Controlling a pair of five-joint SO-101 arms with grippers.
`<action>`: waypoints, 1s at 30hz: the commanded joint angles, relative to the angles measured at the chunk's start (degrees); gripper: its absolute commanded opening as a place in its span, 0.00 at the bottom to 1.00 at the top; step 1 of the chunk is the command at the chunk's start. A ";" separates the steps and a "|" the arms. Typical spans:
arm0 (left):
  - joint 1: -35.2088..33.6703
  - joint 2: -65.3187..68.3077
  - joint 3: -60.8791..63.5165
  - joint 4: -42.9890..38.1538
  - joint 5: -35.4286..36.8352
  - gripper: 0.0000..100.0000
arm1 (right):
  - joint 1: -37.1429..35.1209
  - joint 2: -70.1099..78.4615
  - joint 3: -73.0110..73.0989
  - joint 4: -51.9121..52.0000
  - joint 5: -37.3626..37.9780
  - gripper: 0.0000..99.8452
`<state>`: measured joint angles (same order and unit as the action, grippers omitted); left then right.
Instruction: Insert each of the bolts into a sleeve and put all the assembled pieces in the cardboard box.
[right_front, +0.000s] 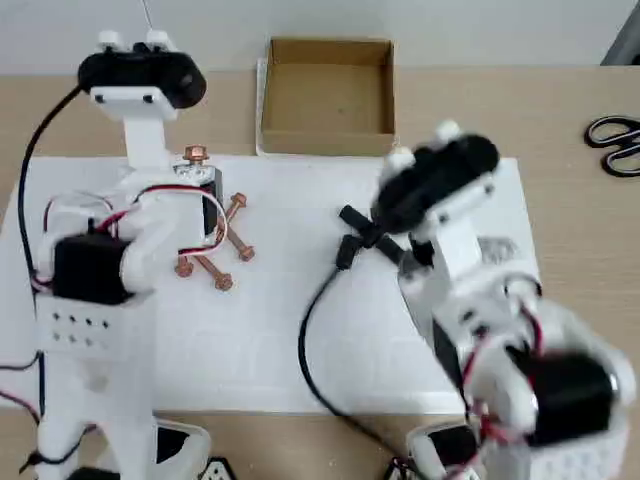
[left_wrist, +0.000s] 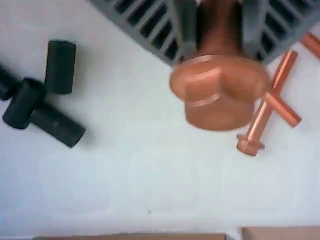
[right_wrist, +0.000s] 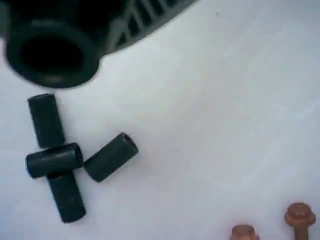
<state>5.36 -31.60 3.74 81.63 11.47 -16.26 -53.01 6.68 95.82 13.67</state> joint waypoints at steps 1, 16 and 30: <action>2.20 -4.75 4.26 -5.89 3.96 0.01 | -0.13 -8.13 8.26 -7.34 -6.15 0.00; 12.57 -11.87 16.40 -25.49 14.51 0.01 | -0.66 -35.03 62.42 -46.73 -14.86 0.00; 21.71 -13.98 27.38 -36.57 14.42 0.01 | -7.52 -46.02 69.80 -46.99 -15.03 0.00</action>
<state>26.73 -43.82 28.18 50.07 25.71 -23.56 -97.41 76.66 50.46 -0.75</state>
